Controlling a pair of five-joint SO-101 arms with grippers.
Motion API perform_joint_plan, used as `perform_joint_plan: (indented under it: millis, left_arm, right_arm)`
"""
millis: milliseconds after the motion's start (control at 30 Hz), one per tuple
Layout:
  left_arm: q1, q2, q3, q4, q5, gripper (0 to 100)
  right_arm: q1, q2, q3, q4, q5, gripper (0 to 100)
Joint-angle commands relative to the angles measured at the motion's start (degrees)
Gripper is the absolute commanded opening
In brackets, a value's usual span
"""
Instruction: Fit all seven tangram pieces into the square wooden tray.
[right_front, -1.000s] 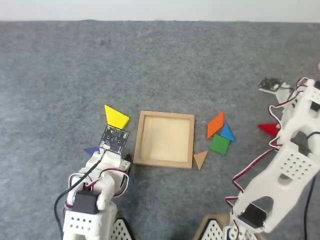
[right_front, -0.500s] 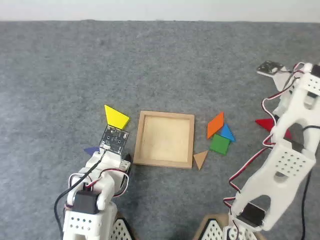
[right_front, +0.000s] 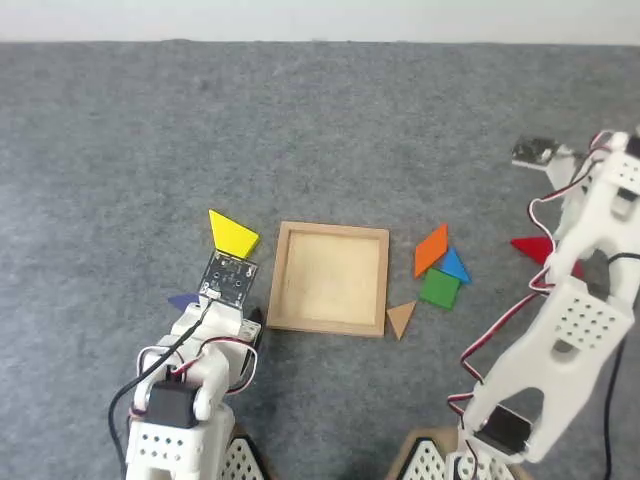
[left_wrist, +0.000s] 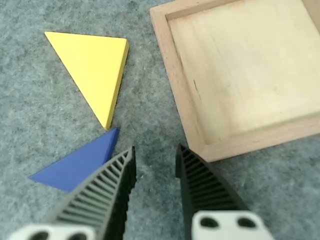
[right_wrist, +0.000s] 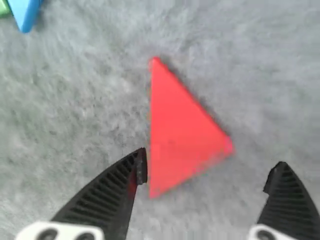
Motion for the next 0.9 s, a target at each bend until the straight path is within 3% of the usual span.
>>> perform_joint_plan:
  millis: [0, 333, 700, 867]
  left_arm:
    - [0.0, -1.1, -0.4, 0.0, -0.6, 14]
    - [0.0, -1.1, -0.4, 0.0, -0.6, 14]
    - [0.0, -1.1, -0.4, 0.0, -0.6, 14]
    - [0.0, -1.1, -0.4, 0.0, -0.6, 14]
  right_arm:
    - [0.8, 1.5, -2.5, -1.7, 1.1, 36.8]
    - [0.8, 3.6, -2.5, -2.5, 1.1, 36.0]
    - [0.6, 6.6, -2.5, -2.3, -1.7, 12.9]
    - [0.6, 5.4, -3.0, -1.9, -3.7, 11.0]
